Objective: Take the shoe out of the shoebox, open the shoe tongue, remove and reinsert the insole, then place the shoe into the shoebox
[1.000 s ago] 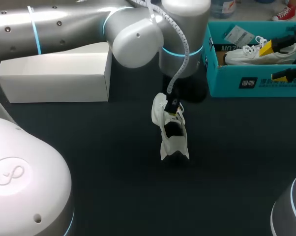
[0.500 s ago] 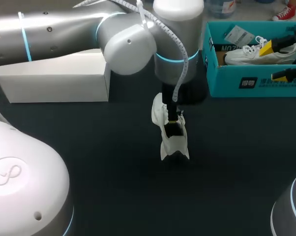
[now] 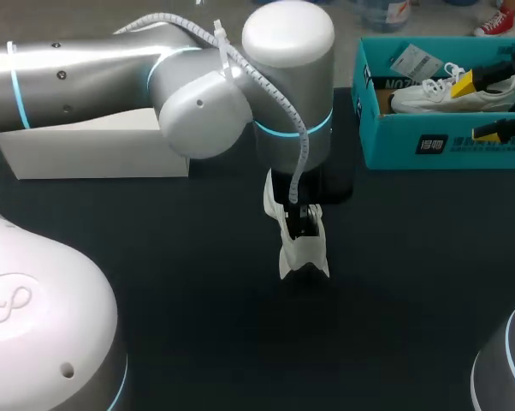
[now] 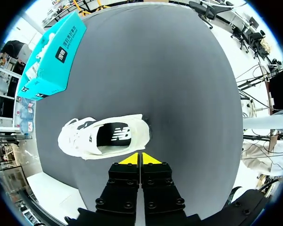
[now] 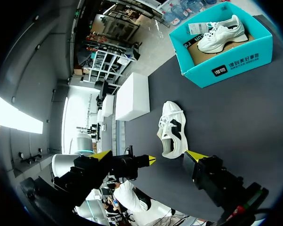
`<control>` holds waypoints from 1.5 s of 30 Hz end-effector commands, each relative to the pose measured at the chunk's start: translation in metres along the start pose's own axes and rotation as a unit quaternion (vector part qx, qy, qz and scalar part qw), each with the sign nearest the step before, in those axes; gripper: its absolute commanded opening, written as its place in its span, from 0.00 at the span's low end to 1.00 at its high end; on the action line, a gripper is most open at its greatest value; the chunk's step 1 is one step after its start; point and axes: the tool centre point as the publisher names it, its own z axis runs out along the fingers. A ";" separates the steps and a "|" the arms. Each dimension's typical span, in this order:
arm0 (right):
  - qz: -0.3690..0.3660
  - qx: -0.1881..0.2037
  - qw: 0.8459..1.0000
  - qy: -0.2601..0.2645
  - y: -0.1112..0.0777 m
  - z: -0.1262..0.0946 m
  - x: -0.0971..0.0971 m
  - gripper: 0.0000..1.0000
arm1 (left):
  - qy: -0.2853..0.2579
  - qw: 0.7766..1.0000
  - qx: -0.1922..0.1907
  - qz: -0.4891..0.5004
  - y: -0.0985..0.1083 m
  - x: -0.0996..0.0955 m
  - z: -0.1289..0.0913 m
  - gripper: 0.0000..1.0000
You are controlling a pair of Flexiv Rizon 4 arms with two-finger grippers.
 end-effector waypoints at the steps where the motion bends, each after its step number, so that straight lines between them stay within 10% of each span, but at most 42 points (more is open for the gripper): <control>1: 0.001 0.000 1.000 -0.001 0.000 0.001 0.000 1.00 | 0.003 1.000 -0.007 -0.002 -0.009 0.000 0.016 1.00; 37: 0.001 0.000 1.000 -0.001 0.000 0.001 0.000 1.00 | 0.039 0.998 -0.003 -0.046 -0.019 0.003 0.112 1.00; 40: 0.001 0.000 1.000 -0.001 0.000 0.001 0.000 1.00 | 0.041 0.998 -0.007 -0.048 -0.018 0.003 0.117 0.85; 44: 0.001 0.000 1.000 -0.001 0.000 0.001 0.000 1.00 | 0.042 0.998 -0.012 -0.048 -0.017 0.003 0.117 0.00; 45: 0.001 0.000 1.000 -0.001 0.000 0.001 0.000 1.00 | 0.042 0.998 -0.011 -0.049 -0.017 0.003 0.115 0.00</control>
